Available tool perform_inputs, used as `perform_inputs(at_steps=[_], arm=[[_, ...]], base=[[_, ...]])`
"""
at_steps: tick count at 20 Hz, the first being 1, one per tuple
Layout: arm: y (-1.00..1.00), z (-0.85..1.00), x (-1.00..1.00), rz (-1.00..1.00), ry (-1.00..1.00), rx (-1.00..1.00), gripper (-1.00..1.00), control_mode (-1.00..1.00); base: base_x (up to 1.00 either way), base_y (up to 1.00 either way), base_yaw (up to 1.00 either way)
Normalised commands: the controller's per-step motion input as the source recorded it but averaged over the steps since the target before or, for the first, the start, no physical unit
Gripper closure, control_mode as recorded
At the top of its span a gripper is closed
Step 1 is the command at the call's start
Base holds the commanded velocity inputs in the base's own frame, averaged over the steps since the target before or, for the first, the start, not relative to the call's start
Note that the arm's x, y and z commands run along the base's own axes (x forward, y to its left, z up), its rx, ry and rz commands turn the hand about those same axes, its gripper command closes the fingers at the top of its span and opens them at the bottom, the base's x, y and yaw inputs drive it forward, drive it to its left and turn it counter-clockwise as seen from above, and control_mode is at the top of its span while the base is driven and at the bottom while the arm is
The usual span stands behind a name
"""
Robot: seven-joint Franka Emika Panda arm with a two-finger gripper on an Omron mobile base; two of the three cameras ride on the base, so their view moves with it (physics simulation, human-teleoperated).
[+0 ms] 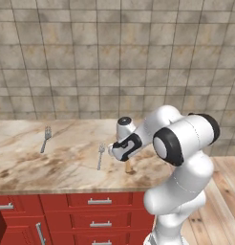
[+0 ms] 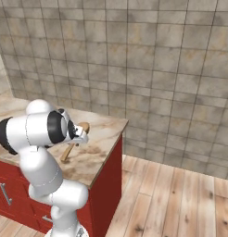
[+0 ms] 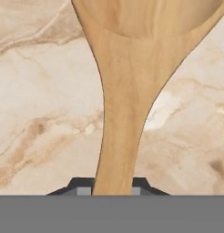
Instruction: Organize the utensils by type. Pick up the wooden spoons from the counter and place them in the open cabinet. Then pick up the metallic utensils from the counter and place them in the open drawer.
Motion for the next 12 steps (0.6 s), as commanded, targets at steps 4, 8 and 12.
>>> perform_inputs(at_steps=[4,8,12], arm=[[-0.15,0.05,-0.13,0.0,0.0,0.05,1.0,-1.0],[-0.17,0.47,-0.13,0.12,-0.02,0.14,1.0,-1.0],[-0.15,0.83,-0.12,0.38,-0.07,0.15,1.0,-1.0]], base=[[0.0,0.0,0.0],[0.0,0.0,0.0],[0.0,0.0,0.0]])
